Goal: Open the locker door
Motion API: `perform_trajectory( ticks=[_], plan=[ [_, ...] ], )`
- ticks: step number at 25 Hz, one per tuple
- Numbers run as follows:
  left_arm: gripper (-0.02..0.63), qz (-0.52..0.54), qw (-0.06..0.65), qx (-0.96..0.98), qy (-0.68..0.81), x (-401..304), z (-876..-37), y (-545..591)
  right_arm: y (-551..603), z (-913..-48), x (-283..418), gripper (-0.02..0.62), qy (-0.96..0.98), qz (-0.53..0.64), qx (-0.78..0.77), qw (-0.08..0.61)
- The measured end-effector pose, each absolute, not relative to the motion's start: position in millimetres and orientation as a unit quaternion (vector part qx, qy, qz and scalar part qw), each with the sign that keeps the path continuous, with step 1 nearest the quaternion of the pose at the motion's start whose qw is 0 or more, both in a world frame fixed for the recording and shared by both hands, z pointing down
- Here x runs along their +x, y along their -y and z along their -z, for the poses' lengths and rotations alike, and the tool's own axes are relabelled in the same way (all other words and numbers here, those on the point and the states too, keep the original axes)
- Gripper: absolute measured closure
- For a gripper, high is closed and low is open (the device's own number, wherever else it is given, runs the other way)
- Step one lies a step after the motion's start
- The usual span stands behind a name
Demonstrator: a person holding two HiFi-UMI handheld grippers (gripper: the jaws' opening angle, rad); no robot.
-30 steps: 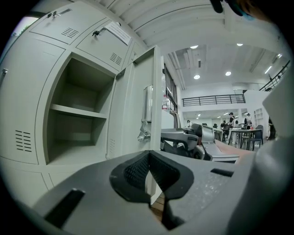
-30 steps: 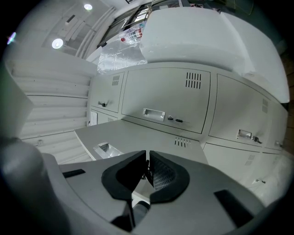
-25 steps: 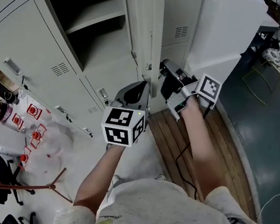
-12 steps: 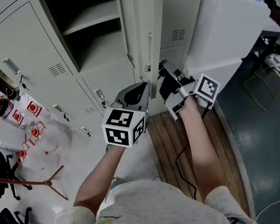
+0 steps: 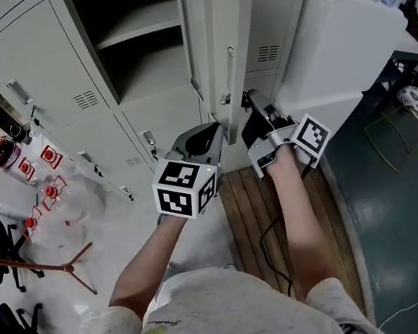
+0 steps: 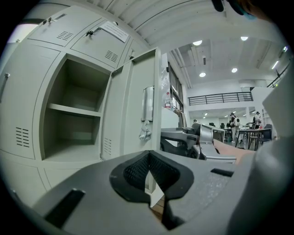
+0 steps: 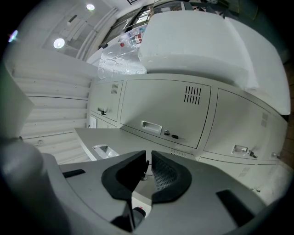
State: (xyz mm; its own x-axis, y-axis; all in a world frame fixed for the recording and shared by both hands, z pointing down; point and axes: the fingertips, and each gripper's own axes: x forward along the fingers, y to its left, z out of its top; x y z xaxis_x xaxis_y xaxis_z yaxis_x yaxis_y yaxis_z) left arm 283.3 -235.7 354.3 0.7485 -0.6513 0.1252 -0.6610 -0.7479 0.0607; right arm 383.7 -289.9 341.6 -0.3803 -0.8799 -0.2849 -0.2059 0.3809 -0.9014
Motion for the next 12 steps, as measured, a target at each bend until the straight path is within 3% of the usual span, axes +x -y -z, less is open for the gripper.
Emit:
perform_trajectory(
  ticks=[12],
  plan=[
    [0.6,-0.052,0.055,0.939,0.334,289.7,-357.9,225.8,262.7,-331.1,392.1,0.571,-0.725,0.381,-0.407,0.405]
  ],
)
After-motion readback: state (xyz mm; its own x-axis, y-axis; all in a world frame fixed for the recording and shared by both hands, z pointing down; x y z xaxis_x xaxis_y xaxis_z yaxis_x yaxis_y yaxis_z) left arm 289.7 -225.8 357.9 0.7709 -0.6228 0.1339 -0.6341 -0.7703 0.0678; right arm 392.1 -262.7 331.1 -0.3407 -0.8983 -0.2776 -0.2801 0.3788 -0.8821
